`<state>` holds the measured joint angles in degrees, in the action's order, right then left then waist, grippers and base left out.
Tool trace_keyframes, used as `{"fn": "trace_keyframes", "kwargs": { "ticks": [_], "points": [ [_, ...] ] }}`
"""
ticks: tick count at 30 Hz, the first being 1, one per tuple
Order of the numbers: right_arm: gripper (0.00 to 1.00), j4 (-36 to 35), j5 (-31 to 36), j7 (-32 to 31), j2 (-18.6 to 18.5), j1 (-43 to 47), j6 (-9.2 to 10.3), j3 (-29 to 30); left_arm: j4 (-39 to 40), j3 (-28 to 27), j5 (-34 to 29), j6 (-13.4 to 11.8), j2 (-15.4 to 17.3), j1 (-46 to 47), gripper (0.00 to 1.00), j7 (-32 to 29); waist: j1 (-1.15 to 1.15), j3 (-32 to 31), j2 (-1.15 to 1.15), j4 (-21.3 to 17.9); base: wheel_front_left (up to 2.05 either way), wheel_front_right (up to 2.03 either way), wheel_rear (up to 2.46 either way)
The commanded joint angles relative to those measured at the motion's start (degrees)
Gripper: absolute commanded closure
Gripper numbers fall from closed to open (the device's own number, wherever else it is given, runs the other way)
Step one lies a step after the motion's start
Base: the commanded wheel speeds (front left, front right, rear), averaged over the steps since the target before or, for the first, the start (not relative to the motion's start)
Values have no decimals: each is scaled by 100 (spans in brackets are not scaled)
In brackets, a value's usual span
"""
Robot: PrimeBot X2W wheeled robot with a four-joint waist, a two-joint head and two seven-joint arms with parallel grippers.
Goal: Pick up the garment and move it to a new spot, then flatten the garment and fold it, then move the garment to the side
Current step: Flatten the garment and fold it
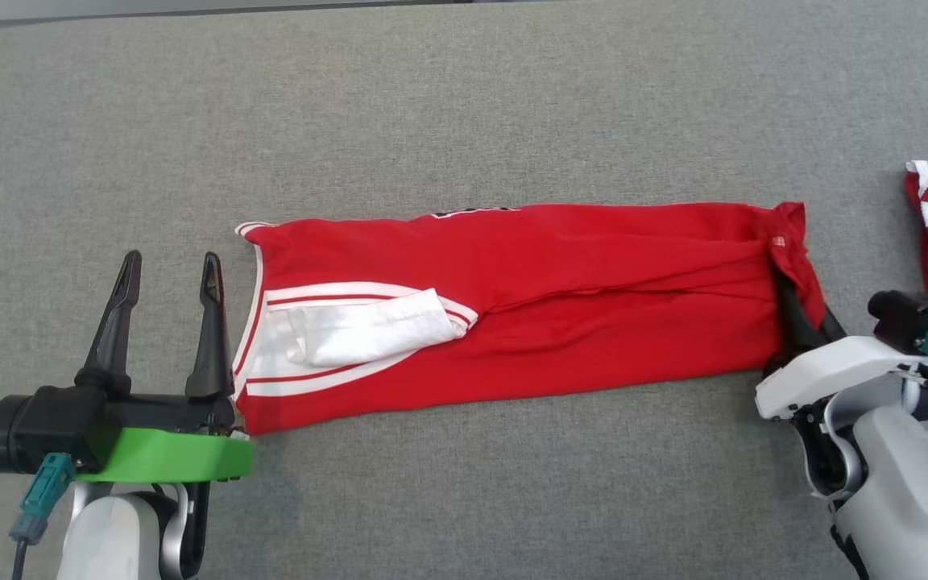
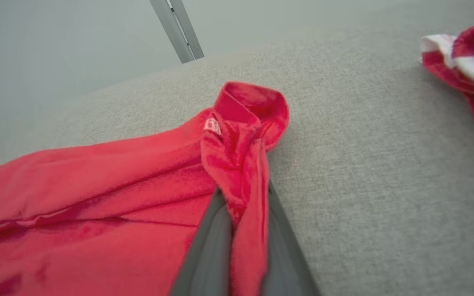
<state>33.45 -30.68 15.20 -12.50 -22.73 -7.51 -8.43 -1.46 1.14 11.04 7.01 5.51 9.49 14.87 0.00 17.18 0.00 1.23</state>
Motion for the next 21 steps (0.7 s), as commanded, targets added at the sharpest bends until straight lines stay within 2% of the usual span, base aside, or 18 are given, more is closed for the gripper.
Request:
{"fn": "trace_keyframes", "kwargs": {
  "ticks": [1, 8, 12, 15, 21],
  "points": [
    [100, -177, -8, -1, -143, 111, 6, 106, 8, -16, -16, 15, 37, 60, 0, 26, 0, -14, 0, -92, 0, 0, 0],
    [100, -951, 169, 4, -560, 499, 7, 732, 7, -36, -27, 30, 32, -2, 0, 26, 0, -33, 0, -234, 0, 0, 0],
    [100, -1151, 219, 4, -618, 600, 7, 971, 19, -41, -42, 35, 40, -3, 0, 26, 0, -30, 0, -278, 0, 0, 0],
    [100, -1434, 365, 4, -567, 537, 7, 881, -3, -26, 4, 42, 51, -17, 0, 26, 0, -60, 0, -306, 0, 0, 0],
    [100, -2071, 547, 4, -388, 354, 6, 310, -43, -2, 57, 46, 70, -42, 0, 26, 0, -104, 0, -327, 0, 0, 0]
  ]
}}
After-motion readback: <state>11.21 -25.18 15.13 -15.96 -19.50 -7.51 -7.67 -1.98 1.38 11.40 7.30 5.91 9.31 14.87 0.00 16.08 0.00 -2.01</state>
